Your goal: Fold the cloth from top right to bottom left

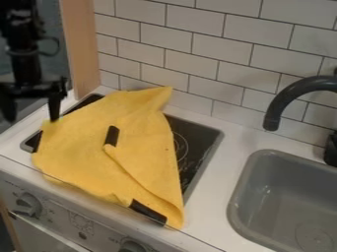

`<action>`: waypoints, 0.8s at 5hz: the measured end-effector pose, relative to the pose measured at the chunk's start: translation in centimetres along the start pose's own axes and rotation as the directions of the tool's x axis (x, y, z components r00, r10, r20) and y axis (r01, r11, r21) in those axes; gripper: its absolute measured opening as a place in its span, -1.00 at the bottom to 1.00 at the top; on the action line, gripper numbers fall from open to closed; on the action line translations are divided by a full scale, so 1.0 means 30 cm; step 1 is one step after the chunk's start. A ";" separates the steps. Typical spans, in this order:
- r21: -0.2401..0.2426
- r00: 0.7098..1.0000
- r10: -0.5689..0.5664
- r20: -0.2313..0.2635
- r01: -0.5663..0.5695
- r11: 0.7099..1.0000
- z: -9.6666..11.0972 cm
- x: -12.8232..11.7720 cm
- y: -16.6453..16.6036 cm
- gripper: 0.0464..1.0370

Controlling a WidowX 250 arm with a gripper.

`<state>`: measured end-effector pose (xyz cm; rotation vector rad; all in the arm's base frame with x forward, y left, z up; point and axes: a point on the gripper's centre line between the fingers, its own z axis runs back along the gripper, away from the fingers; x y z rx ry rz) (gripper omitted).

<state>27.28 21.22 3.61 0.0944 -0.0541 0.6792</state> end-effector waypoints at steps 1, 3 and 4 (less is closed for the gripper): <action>-0.039 1.000 0.004 -0.023 -0.004 0.999 -0.059 -0.003 0.013 0.92; -0.054 0.998 -0.008 -0.056 0.005 0.999 -0.124 -0.002 0.002 0.81; -0.068 0.999 0.021 -0.035 -0.023 0.997 -0.126 0.010 -0.009 0.24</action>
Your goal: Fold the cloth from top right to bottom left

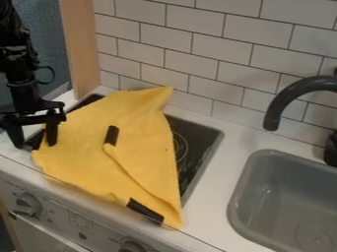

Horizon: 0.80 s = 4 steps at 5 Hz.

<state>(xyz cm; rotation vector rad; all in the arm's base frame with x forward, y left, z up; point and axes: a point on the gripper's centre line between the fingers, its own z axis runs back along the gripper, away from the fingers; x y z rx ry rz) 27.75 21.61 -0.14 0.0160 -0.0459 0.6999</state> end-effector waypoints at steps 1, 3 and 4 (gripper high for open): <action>0.011 1.000 0.010 0.004 -0.010 1.000 -0.004 0.002 0.006 -0.29; 0.023 0.999 0.019 -0.028 -0.019 1.000 0.009 0.005 0.011 -0.87; 0.031 0.998 0.017 -0.061 -0.015 0.999 0.029 0.002 0.015 -0.97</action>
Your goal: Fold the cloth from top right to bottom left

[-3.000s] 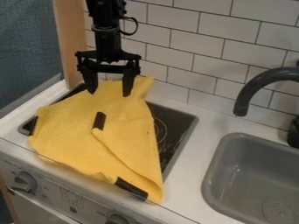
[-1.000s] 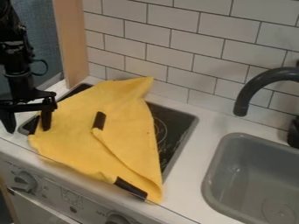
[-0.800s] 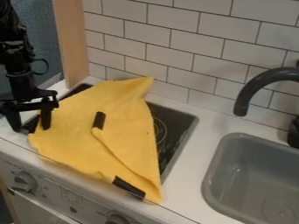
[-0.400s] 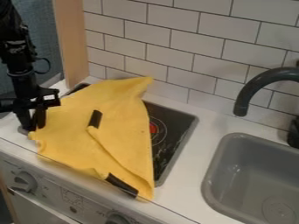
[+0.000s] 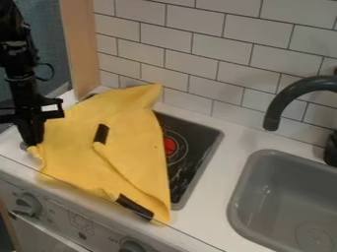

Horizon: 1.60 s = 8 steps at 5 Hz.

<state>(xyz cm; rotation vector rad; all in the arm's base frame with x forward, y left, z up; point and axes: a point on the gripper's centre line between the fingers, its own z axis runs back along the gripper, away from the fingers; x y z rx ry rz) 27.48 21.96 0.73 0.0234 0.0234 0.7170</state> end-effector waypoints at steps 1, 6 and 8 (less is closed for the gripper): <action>-0.011 1.000 0.012 -0.010 -0.013 1.000 0.037 -0.012 -0.017 -0.98; -0.102 0.995 -0.064 0.075 0.072 0.992 0.150 -0.088 -0.446 -0.98; -0.061 0.994 -0.077 0.072 0.081 0.995 0.006 -0.071 -0.531 -0.98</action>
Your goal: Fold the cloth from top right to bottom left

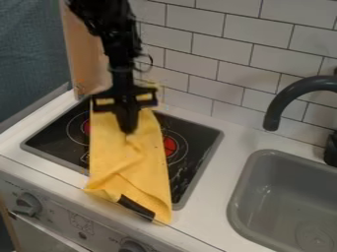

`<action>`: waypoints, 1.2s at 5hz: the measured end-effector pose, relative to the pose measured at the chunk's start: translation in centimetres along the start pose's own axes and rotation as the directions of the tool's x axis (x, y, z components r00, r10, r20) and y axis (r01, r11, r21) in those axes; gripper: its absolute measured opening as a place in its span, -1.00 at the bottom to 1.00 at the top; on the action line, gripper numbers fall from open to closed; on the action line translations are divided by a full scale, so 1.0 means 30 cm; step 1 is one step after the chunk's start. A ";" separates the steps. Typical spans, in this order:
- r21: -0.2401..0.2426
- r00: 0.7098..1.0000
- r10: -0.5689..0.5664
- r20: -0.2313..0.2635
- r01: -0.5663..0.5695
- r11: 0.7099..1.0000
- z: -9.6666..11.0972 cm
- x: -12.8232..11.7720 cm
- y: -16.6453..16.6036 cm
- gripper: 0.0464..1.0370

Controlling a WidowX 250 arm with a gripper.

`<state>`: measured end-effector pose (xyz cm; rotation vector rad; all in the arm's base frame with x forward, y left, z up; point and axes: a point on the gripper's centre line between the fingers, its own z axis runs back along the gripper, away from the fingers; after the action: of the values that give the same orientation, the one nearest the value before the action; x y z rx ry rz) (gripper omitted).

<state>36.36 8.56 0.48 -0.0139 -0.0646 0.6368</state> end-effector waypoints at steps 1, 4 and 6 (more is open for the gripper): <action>0.000 1.000 -0.013 0.006 0.013 1.000 -0.014 0.018 -0.010 -0.93; -0.022 0.999 -0.032 -0.013 0.032 0.999 -0.018 0.018 -0.028 0.22; -0.045 0.997 -0.064 -0.033 0.063 0.997 0.014 0.008 -0.038 0.93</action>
<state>37.20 7.77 0.96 -0.0653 -0.0461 0.5713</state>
